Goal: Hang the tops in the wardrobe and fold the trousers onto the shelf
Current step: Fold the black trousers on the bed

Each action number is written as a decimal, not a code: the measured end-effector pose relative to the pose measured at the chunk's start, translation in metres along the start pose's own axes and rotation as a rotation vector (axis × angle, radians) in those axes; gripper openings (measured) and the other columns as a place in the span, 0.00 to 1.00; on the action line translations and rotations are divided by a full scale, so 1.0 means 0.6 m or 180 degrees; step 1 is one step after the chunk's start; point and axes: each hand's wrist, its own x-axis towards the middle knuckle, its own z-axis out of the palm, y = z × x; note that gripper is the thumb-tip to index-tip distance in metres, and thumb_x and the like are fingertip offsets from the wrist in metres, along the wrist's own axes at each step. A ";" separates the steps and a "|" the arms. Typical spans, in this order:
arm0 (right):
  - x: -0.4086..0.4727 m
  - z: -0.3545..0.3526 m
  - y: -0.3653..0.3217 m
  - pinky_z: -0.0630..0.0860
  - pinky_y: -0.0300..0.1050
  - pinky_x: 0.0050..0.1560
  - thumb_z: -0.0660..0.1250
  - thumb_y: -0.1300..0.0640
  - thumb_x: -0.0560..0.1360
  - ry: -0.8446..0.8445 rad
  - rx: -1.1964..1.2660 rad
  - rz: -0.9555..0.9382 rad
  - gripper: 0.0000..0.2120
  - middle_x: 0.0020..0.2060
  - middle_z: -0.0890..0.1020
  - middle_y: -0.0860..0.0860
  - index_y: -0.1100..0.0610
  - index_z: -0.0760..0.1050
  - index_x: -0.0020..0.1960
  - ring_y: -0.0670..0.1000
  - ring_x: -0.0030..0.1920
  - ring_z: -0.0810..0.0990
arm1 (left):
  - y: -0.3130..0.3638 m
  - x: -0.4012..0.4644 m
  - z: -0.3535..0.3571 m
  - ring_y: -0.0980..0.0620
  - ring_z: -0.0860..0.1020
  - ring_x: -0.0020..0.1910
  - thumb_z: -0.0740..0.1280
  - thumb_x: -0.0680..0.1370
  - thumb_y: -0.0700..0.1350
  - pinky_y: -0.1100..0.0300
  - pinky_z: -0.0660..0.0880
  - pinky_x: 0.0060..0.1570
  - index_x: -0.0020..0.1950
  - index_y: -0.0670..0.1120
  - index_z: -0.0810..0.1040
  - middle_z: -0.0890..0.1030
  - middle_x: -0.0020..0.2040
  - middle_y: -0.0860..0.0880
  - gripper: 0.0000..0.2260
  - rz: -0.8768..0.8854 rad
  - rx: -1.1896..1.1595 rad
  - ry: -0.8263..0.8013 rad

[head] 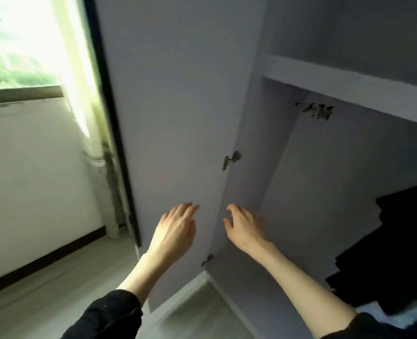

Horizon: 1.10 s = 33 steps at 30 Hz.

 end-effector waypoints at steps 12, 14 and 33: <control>-0.091 0.154 -0.577 0.68 0.48 0.58 0.57 0.50 0.79 -0.0904 0.0330 -0.2053 0.17 0.60 0.76 0.52 0.54 0.67 0.67 0.55 0.60 0.74 | -0.356 -0.440 -0.230 0.42 0.80 0.49 0.51 0.72 0.47 0.51 0.77 0.42 0.60 0.41 0.77 0.81 0.52 0.44 0.23 -0.2063 0.0401 0.0432; -0.089 0.174 -0.661 0.68 0.47 0.58 0.57 0.50 0.79 -0.1045 0.0333 -0.2419 0.17 0.60 0.76 0.52 0.54 0.67 0.67 0.54 0.60 0.75 | -0.396 -0.493 -0.254 0.41 0.79 0.52 0.53 0.75 0.47 0.49 0.76 0.47 0.63 0.41 0.76 0.80 0.55 0.43 0.22 -0.2474 0.0464 0.0623; 0.036 0.284 -1.278 0.71 0.49 0.58 0.57 0.54 0.79 -0.2170 0.0608 -0.5129 0.14 0.54 0.78 0.51 0.56 0.69 0.64 0.53 0.57 0.75 | -0.728 -0.637 -0.420 0.50 0.69 0.65 0.56 0.81 0.41 0.57 0.66 0.62 0.70 0.46 0.69 0.72 0.67 0.50 0.17 -0.5180 0.0861 0.1951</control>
